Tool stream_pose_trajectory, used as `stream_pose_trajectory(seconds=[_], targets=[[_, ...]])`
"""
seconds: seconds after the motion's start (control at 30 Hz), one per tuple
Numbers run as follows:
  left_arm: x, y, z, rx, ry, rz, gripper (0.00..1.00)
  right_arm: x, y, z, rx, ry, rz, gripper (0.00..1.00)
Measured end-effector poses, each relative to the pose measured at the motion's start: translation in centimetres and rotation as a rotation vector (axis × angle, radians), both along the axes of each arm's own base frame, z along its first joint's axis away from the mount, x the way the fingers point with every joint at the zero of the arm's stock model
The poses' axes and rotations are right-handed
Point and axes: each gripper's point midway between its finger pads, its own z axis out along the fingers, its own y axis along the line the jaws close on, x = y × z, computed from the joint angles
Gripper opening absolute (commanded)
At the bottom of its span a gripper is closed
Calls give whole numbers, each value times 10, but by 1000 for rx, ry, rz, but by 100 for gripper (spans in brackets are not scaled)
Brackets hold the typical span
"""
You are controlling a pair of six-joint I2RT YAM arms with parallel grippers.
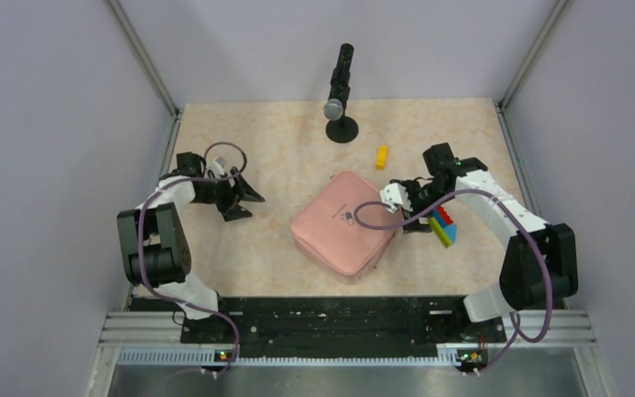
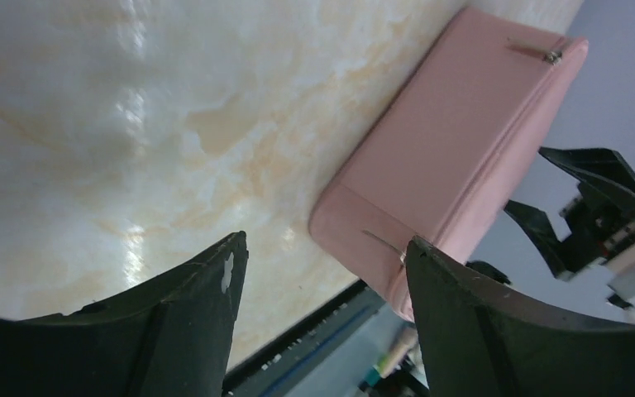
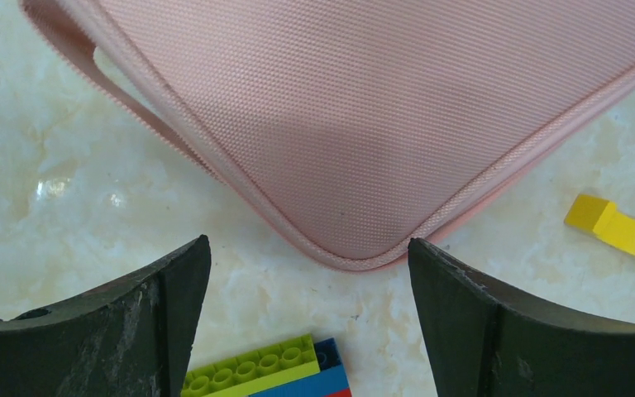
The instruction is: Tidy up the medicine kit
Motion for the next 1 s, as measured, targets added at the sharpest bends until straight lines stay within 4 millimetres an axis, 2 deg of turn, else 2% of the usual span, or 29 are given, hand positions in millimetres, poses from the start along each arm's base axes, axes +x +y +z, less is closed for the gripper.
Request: stream_pose_trajectory(seconds=[0.07, 0.2, 0.33, 0.4, 0.53, 0.63, 0.73, 0.87, 0.93, 1.0], targets=[[-13, -7, -5, -50, 61, 1, 75, -3, -2, -2, -21, -10, 40, 87], [-28, -27, -2, -193, 109, 9, 74, -8, 5, -10, -30, -14, 65, 81], [-60, -51, -15, -272, 215, -21, 75, -16, 19, -16, -48, 1, 53, 73], [-72, -67, -13, -299, 239, -79, 75, -27, 29, -18, -42, 19, 26, 73], [-78, -89, -2, -350, 237, -175, 76, -56, 51, -21, -16, 80, -64, 73], [-66, -97, 5, -359, 235, -225, 72, -75, 66, -24, 9, 163, -149, 76], [-42, -102, 9, -359, 212, -270, 64, -80, 70, -26, 8, 209, -216, 81], [-3, -108, 12, -333, 160, -310, 56, -68, 53, -24, -34, 194, -272, 84], [22, -109, 13, -299, 115, -313, 53, -54, 38, -11, -16, 203, -323, 86], [48, -107, 17, -258, 61, -305, 56, -32, 23, 7, 31, 201, -398, 86]])
